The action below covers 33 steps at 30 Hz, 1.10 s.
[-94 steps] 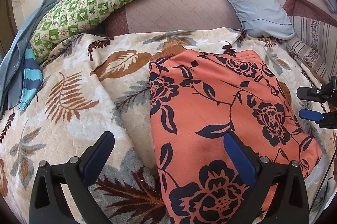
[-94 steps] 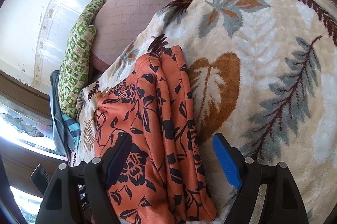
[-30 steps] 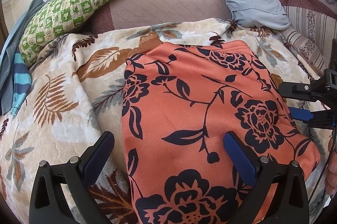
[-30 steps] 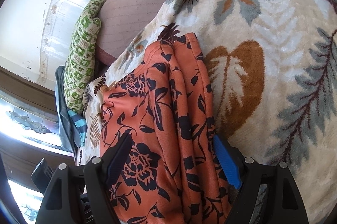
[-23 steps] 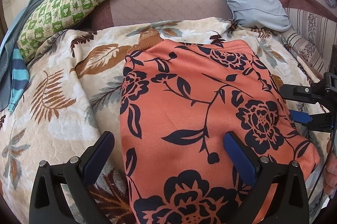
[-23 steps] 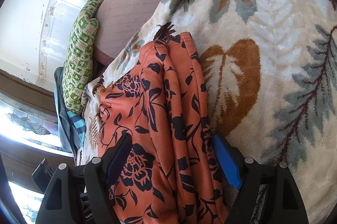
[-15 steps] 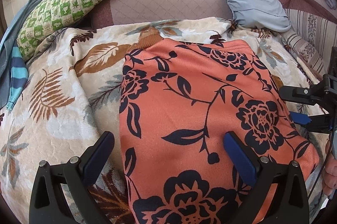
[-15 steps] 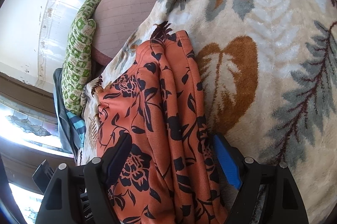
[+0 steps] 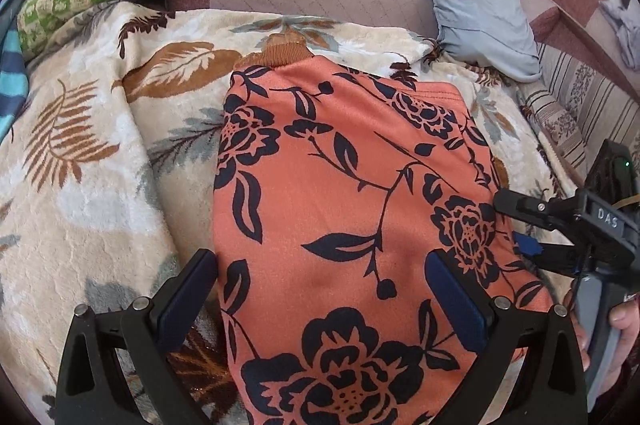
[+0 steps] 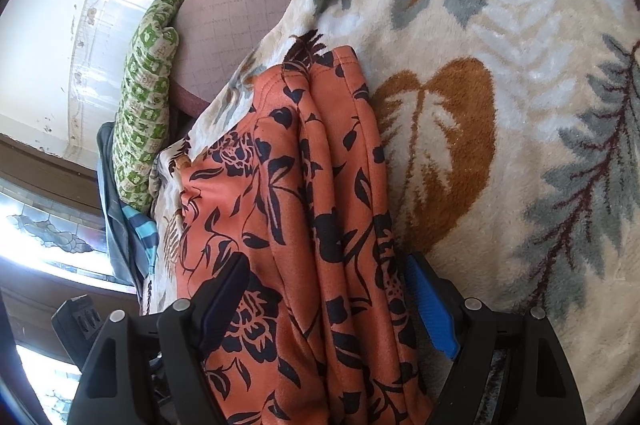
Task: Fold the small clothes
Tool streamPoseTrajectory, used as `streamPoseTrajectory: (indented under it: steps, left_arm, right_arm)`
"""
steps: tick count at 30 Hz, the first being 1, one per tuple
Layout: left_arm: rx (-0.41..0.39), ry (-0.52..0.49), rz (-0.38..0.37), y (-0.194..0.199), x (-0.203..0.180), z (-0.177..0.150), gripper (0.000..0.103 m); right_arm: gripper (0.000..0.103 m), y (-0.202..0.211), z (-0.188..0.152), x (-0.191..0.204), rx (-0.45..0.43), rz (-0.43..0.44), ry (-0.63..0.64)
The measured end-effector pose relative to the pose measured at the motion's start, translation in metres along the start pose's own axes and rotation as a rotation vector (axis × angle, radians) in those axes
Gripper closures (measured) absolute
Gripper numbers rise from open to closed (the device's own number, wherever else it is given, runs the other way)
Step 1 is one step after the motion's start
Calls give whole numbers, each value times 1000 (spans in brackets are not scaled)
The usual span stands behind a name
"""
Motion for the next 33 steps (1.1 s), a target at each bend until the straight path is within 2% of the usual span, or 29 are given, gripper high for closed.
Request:
streamPoseTrajectory:
  steps: [4,8,14,15,18,23,27,29,33]
  left_arm:
    - [38,56,-46,-5,9,2,0]
    - [129,62,-77,-27,10,-4,0]
    - [116,77,-103,-27,8,-4,0]
    - [111,77,-102,-26,8,-3,1]
    - [91,63,-91,-23,6,-3,6]
    - [60,59,-80,-14,6,-2,21]
    - [37,53,-74,-6,5,-2,35]
    - [26,54,-74,-1,6,-3,47]
    - [4,56,-85,13,9,-8,54]
  right_arm:
    - [20,-5,0,-2,12,4,-9]
    - [18,-9,1,0,15,7,-7]
    - [18,-19,-3,13,40,46,35]
    - [18,-21,-6,17,40,24,59]
    - [27,-23,-13,32,25,-64,156]
    - [44,-19,-16,40,-15,-90,174]
    - [47,-10,-23,67,-85,-144,296]
    - [48,-4,-26,80,-117,-138,332]
    - [50,7,-27,96,-158,-111,337]
Point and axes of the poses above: each gripper's, at about its wrist camera, not at the fingertips, and y roughly against the way its jaws point, x to its left, z to its top, the point moved 2 cm from there along -y, roughly the way its jaws point, and after that the axes turned 3 degrees about y, right-handed, at the moved point
